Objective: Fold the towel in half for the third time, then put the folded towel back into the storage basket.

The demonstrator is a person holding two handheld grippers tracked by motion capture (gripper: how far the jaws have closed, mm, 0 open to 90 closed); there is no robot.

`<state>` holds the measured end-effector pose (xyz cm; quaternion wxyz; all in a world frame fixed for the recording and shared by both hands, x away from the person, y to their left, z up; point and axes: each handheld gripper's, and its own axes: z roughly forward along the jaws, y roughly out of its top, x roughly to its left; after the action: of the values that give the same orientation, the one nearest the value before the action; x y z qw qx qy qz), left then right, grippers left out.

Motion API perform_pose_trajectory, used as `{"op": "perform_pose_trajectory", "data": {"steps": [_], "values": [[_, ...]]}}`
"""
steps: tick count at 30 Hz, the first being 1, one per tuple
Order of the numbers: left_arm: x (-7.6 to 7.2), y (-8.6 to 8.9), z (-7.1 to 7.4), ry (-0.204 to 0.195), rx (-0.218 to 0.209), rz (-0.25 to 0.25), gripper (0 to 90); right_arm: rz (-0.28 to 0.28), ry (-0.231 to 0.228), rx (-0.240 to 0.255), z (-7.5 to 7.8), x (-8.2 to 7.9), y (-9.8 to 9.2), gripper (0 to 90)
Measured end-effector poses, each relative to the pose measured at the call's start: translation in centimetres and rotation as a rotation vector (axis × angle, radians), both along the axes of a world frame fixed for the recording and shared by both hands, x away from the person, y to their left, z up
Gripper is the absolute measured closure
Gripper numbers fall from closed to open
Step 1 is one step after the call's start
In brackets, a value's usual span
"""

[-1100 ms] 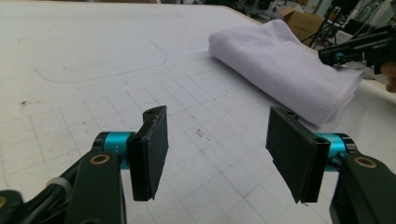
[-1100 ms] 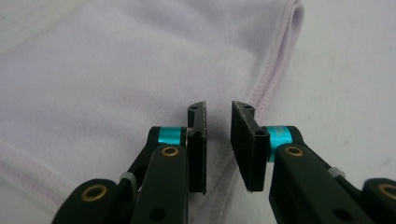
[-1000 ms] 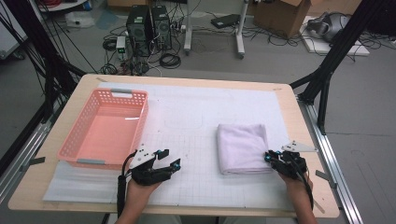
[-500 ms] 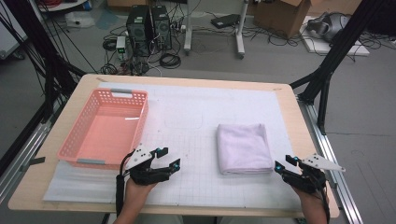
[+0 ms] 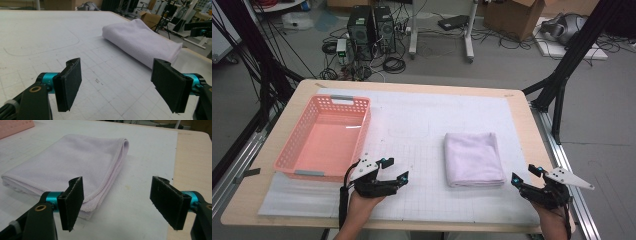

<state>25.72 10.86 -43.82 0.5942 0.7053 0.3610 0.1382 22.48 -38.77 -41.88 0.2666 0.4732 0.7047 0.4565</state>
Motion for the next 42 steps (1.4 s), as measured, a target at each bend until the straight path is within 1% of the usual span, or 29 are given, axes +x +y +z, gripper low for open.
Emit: {"op": "perform_pose_trajectory", "data": {"steps": [1,3,6,9,11,13,15,18,20,22,23,25,27,28,29,30,31,34,35,36,37,38,39,40,41,42], "values": [[-0.1,0.0,0.0,-0.003,0.002,0.010,22.9,0.001,0.001,0.001,-0.1,0.0,0.0,26.2],[-0.1,0.1,0.0,-0.006,0.008,0.011,21.1,-0.001,0.001,0.000,-0.1,0.0,0.0,26.2],[0.0,0.1,-0.1,-0.002,0.010,0.017,21.1,-0.005,-0.003,0.002,-0.1,0.0,0.0,26.2],[0.1,0.1,-0.1,0.002,0.013,0.018,21.5,-0.008,0.004,-0.002,-0.2,0.0,0.0,26.2],[0.1,0.1,-0.2,0.000,0.018,0.011,21.8,-0.010,0.011,-0.001,-0.2,0.0,-0.1,26.2],[0.2,0.0,-0.3,0.014,0.014,0.006,22.7,-0.014,0.009,0.000,-0.2,0.0,-0.1,26.3],[0.2,-0.1,-0.3,0.018,0.016,-0.005,23.7,-0.016,0.010,-0.001,-0.3,0.0,-0.1,26.3],[0.1,-0.3,-0.3,0.015,0.024,-0.015,24.3,-0.019,0.012,0.007,-0.5,0.1,-0.2,26.3],[0.3,-0.5,-0.3,0.016,0.033,-0.025,24.5,-0.014,0.021,0.001,-0.5,0.1,-0.1,26.3],[0.5,-0.7,-0.4,0.019,0.039,-0.026,24.5,-0.010,0.020,-0.007,-0.5,0.2,-0.1,26.3],[0.8,-1.1,-0.3,0.029,0.032,-0.041,24.8,-0.009,0.018,-0.009,-0.5,0.1,-0.1,26.3],[1.2,-1.6,-0.2,0.057,0.033,-0.093,29.0,-0.008,0.023,0.004,-0.5,0.0,-0.2,26.3],[1.5,-2.4,0.1,0.057,0.036,-0.123,29.0,-0.011,0.024,0.012,-0.5,0.0,-0.3,26.2],[1.7,-2.9,0.3,0.064,0.031,-0.129,29.0,-0.009,0.023,0.010,-0.5,0.1,-0.4,26.2],[1.7,-2.9,0.3,0.064,0.031,-0.129,28.9,-0.008,0.023,0.013,-0.5,0.2,-0.4,26.2],[2.2,-3.8,0.6,0.065,0.038,-0.143,28.9,-0.005,0.022,0.006,-0.5,0.2,-0.4,26.2],[2.5,-4.3,0.9,0.062,0.045,-0.139,28.9,-0.004,0.028,0.004,-0.5,0.2,-0.4,26.2],[3.5,-5.7,1.6,0.062,0.058,-0.133,28.9,-0.003,0.026,0.004,-0.5,0.3,-0.5,26.3],[3.5,-5.7,1.6,0.062,0.058,-0.133,29.1,-0.003,0.024,0.003,-0.6,0.4,-0.5,26.2],[4.3,-6.7,1.9,0.063,0.075,-0.137,29.3,-0.008,0.031,0.008,-0.6,0.4,-0.5,26.2],[4.6,-7.1,2.1,0.067,0.081,-0.136,29.7,-0.003,0.028,0.002,-0.6,0.5,-0.6,26.2],[5.0,-7.6,2.2,0.076,0.072,-0.144,30.8,0.000,0.028,0.002,-0.7,0.5,-0.6,26.2],[5.4,-8.0,2.2,0.084,0.063,-0.162,34.9,0.000,0.033,0.003,-0.7,0.5,-0.7,26.2],[5.8,-8.4,2.2,0.099,0.062,-0.173,39.3,-0.001,0.035,0.003,-0.7,0.5,-0.7,26.2],[6.2,-8.9,2.2,0.113,0.067,-0.170,39.5,-0.005,0.036,0.003,-0.7,0.6,-0.6,26.2],[6.5,-9.3,2.2,0.119,0.075,-0.168,39.2,-0.007,0.032,-0.008,-0.7,0.6,-0.7,26.2]]}}
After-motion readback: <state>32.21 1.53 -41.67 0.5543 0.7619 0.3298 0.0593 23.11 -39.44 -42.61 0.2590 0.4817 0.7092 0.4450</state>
